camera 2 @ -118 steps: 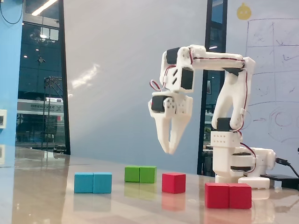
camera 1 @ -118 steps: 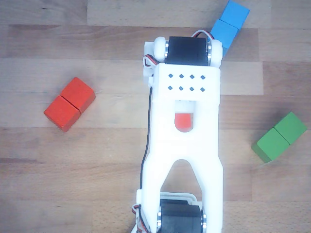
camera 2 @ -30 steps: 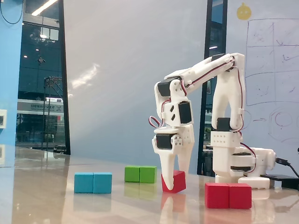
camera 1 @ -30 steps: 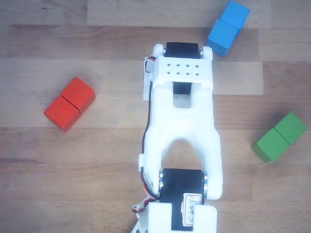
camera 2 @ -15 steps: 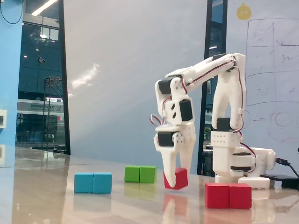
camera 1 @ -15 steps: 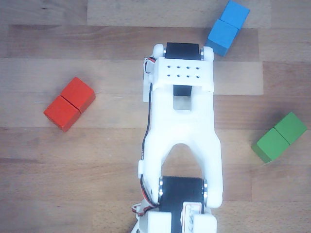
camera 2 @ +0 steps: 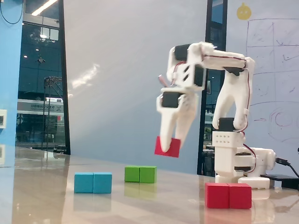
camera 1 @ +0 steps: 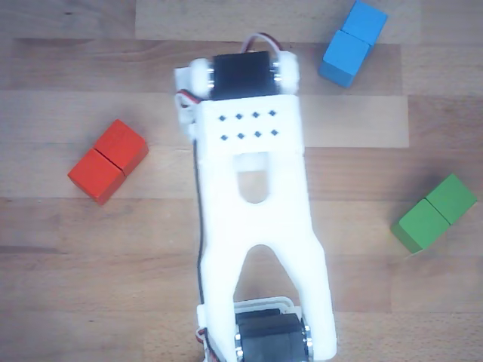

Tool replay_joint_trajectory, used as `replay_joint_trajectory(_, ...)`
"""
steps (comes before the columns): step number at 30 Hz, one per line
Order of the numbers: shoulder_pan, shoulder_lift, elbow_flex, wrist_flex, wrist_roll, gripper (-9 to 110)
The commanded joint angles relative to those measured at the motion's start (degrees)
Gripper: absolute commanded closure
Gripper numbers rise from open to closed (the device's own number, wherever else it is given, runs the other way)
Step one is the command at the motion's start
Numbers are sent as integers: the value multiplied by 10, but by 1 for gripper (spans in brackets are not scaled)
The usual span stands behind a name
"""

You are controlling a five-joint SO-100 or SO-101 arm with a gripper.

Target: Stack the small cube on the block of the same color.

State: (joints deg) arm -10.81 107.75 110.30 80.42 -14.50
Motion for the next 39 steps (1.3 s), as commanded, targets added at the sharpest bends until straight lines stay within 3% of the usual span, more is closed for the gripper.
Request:
replay_joint_trajectory(1, -77, 47, -83, 9, -2, 88)
replay_joint_trajectory(17, -372, 60, -164, 60, 6, 88)
replay_joint_trajectory(39, -324, -103, -163, -21, -2, 88)
